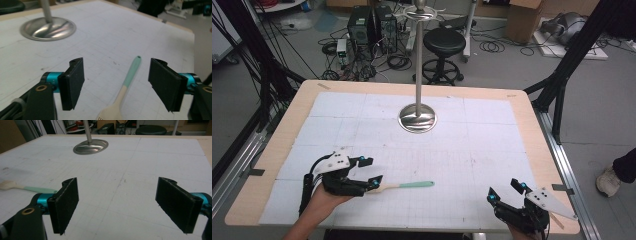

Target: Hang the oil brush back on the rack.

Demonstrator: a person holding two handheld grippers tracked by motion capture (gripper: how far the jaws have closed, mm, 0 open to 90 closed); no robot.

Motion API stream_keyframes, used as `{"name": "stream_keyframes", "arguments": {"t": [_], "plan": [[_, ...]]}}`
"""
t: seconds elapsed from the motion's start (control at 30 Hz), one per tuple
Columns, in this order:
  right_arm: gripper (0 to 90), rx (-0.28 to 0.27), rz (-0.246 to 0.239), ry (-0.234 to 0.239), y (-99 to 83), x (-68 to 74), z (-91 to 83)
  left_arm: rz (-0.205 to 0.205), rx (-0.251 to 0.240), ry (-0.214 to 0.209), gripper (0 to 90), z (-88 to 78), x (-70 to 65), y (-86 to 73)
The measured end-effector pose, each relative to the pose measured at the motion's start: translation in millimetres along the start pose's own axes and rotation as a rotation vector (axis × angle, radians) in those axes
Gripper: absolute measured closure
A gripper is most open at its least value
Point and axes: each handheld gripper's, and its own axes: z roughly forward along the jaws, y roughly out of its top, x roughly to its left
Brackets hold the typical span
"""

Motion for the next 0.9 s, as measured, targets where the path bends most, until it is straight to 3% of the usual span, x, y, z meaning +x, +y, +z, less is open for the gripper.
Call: {"name": "stream_keyframes", "arguments": {"t": [0.23, 0.4, 0.63, 0.9], "plan": [[17.6, 0.006, 0.004, 0.009, -0.3, -0.3, 1.3, 0.079, 0.153, -0.082, 43.6, 30.0, 3.2, -0.1], [17.6, 0.011, 0.003, 0.015, -0.1, 0.1, 2.7, 0.100, 0.242, -0.133, 50.1, 47.7, 3.3, -3.5], [17.7, 0.013, 0.001, 0.021, 0.2, 1.1, 3.6, 0.115, 0.304, -0.179, 56.9, 67.0, 3.3, -3.4], [17.7, 0.016, 0.007, 0.022, 0.2, 1.2, 3.4, 0.135, 0.359, -0.172, 60.4, 74.7, 5.6, -6.7]]}}
